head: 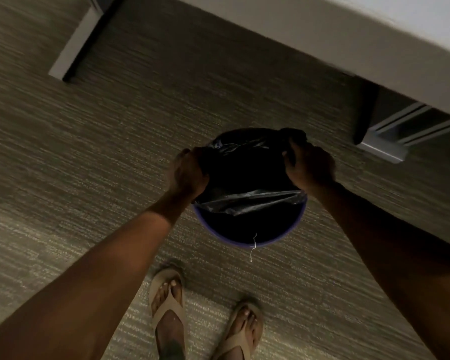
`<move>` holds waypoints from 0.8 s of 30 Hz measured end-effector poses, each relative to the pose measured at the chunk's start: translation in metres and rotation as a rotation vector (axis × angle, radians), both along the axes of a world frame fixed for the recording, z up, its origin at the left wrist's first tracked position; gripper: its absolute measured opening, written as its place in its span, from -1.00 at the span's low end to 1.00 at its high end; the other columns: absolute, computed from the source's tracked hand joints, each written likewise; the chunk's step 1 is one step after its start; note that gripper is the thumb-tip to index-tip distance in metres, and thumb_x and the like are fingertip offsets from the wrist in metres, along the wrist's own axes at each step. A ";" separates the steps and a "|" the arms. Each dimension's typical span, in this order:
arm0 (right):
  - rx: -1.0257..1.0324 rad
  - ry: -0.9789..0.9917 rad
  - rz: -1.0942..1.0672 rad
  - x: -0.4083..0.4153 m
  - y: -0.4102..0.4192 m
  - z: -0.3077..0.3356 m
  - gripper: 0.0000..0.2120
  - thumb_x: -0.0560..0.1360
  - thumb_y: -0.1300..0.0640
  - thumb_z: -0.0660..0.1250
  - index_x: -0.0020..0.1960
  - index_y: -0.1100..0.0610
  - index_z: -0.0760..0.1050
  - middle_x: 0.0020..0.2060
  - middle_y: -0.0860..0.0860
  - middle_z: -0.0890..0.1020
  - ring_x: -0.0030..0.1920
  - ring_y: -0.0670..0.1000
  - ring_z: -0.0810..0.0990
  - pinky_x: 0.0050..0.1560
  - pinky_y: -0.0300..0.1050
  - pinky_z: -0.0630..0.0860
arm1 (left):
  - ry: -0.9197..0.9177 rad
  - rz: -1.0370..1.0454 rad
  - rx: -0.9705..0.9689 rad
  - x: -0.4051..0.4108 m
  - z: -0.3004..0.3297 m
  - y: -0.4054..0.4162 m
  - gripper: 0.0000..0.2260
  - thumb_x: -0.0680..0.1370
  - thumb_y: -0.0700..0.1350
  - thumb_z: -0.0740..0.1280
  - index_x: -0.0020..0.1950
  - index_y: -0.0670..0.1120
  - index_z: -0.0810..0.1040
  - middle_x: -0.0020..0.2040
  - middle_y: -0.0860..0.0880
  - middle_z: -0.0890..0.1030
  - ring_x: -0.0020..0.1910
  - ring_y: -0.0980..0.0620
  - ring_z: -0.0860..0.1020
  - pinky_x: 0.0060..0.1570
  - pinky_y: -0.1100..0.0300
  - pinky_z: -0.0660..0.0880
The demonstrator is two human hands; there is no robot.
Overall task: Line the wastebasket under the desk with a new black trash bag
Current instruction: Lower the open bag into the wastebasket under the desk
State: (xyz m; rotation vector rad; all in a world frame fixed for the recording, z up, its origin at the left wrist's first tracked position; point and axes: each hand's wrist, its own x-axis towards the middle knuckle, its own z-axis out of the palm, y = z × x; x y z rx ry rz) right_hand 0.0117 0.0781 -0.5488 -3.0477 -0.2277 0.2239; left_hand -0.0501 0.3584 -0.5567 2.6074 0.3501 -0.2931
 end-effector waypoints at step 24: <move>-0.055 0.448 -0.230 0.043 0.001 -0.028 -0.24 0.54 -0.49 -0.25 0.55 -0.18 0.30 0.28 0.18 0.63 0.15 0.25 0.62 0.10 0.05 0.49 | 0.389 0.202 -0.277 0.062 -0.040 0.048 -0.54 0.66 0.14 0.24 0.41 -0.13 0.56 0.31 -0.27 0.63 0.24 -0.25 0.61 0.23 -0.05 0.55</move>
